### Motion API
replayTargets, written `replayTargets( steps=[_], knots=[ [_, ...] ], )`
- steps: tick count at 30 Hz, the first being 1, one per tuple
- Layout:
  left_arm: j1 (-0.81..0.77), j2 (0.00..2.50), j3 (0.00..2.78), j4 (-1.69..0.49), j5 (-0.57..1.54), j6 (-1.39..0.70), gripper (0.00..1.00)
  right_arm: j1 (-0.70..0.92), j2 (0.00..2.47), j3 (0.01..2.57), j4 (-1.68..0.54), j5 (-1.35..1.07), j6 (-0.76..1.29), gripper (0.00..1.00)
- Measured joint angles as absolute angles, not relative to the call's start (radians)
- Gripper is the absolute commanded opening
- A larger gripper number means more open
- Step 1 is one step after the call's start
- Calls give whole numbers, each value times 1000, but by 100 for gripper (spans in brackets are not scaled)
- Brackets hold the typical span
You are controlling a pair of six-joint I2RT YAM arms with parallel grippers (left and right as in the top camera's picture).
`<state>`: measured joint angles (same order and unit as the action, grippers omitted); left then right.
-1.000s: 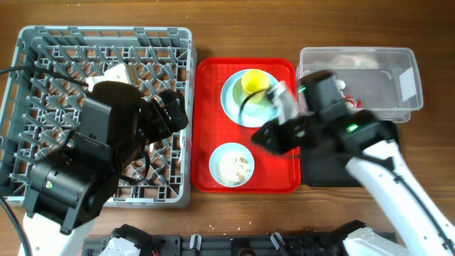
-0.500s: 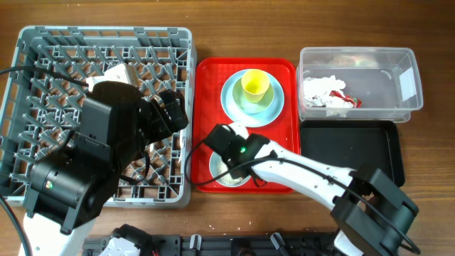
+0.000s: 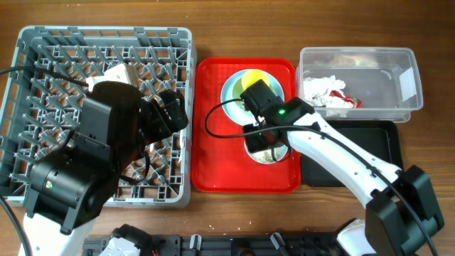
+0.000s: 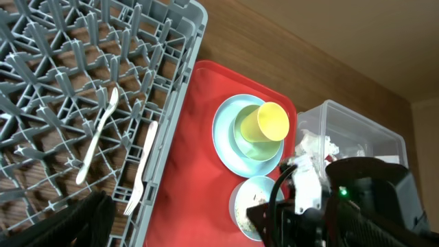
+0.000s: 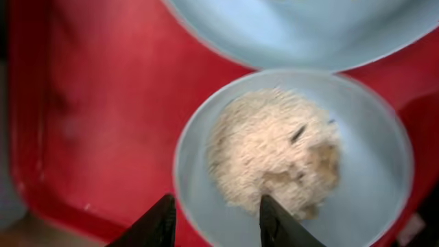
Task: Sort waste into correct bins and load items into the dishwasher rack
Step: 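Grasp the rim of the blue rice bowl with the right gripper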
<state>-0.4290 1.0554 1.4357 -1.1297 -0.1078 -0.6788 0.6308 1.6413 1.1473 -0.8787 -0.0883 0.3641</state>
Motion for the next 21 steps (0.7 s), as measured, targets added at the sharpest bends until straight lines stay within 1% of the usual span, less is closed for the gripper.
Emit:
replayTargets(
  steps=[2, 3, 6, 9, 10, 12, 14, 21],
  knots=[
    [-429, 1055, 1436, -1130, -108, -679, 100, 649, 1639, 1136, -862, -125, 360, 41],
    [-429, 1055, 1436, -1129, -108, -679, 100, 678, 1639, 1096, -837, -150, 357, 41],
    [-429, 1055, 1436, -1129, -108, -679, 100, 697, 1634, 984, -723, -153, 356, 40],
    [-429, 1055, 1436, -1129, -108, -679, 100, 697, 1634, 950, -680, -153, 353, 31],
    [-429, 1055, 1436, -1129, -108, -679, 100, 697, 1634, 950, -679, -153, 352, 24],
    [-429, 1055, 1436, -1129, -108, -679, 100, 697, 1634, 950, -690, -153, 354, 22],
    [-429, 1055, 1436, -1129, -108, -679, 100, 697, 1634, 950, -728, -153, 358, 18],
    [-429, 1055, 1436, -1129, -108, -679, 100, 697, 1634, 950, -756, -152, 403, 14]
  ],
)
